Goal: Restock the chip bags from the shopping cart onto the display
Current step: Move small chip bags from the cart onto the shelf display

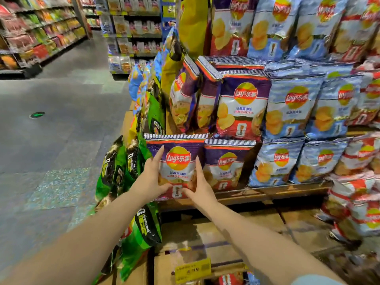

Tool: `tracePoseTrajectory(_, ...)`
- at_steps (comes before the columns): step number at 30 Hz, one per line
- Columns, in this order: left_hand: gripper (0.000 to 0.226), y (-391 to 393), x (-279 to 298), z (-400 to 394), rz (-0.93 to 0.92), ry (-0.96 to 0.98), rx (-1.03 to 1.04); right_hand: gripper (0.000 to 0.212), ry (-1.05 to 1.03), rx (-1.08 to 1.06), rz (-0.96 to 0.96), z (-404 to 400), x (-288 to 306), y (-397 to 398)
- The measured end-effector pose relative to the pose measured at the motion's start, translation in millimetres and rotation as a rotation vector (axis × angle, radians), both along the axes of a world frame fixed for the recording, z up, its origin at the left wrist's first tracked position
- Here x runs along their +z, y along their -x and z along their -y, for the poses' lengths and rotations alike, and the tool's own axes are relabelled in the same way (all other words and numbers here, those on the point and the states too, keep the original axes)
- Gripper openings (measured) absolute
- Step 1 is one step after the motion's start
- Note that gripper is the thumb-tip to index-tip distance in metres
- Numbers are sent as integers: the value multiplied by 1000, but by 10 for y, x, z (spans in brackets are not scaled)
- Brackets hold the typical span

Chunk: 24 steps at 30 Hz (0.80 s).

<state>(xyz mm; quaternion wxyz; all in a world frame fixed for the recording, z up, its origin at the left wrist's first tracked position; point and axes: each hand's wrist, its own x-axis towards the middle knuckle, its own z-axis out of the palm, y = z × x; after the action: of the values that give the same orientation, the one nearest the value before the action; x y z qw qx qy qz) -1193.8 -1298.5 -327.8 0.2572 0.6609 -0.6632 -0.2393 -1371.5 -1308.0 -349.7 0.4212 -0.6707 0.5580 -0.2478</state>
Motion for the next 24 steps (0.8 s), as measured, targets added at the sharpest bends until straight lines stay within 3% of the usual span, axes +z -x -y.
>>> tracePoseTrajectory(11,121,199,-220,222,146,-98,5,99,10,-9,-94,230,-192,96)
tracePoseTrajectory(17,125,291,-251,304,223,-68,-58,101,51,-38,-82,279,-242,233)
tracePoseTrajectory(24,123,166,-359,294,297,-10,12,96,38,-26,-90,276,-333,113)
